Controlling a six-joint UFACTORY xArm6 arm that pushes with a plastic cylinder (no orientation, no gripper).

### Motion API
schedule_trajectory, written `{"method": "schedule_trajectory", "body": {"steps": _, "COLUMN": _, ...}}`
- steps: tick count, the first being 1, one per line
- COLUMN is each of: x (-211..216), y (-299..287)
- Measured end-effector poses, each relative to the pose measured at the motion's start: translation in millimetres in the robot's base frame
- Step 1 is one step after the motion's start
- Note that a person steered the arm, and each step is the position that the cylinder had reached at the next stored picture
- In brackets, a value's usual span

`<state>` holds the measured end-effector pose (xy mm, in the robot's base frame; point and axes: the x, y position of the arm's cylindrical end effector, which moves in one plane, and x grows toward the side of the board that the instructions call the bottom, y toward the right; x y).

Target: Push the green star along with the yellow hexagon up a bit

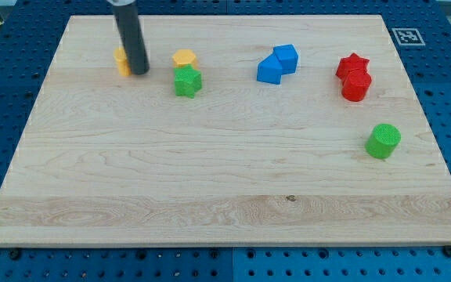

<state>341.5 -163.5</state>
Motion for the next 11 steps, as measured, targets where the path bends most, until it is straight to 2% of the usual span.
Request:
{"method": "schedule_trajectory", "body": {"steps": 1, "x": 1, "y": -34}}
{"method": "schedule_trajectory", "body": {"steps": 3, "x": -57, "y": -37}}
{"method": "schedule_trajectory", "body": {"steps": 4, "x": -45, "y": -55}}
{"method": "schedule_trajectory", "body": {"steps": 5, "x": -9, "y": -53}}
{"method": "schedule_trajectory", "body": {"steps": 6, "x": 53, "y": 24}}
{"method": "schedule_trajectory", "body": {"steps": 7, "x": 82, "y": 118}}
{"method": "schedule_trajectory", "body": {"steps": 8, "x": 32, "y": 129}}
{"method": "schedule_trajectory", "body": {"steps": 9, "x": 21, "y": 128}}
{"method": "schedule_trajectory", "body": {"steps": 10, "x": -20, "y": 128}}
{"method": "schedule_trajectory", "body": {"steps": 11, "x": -23, "y": 137}}
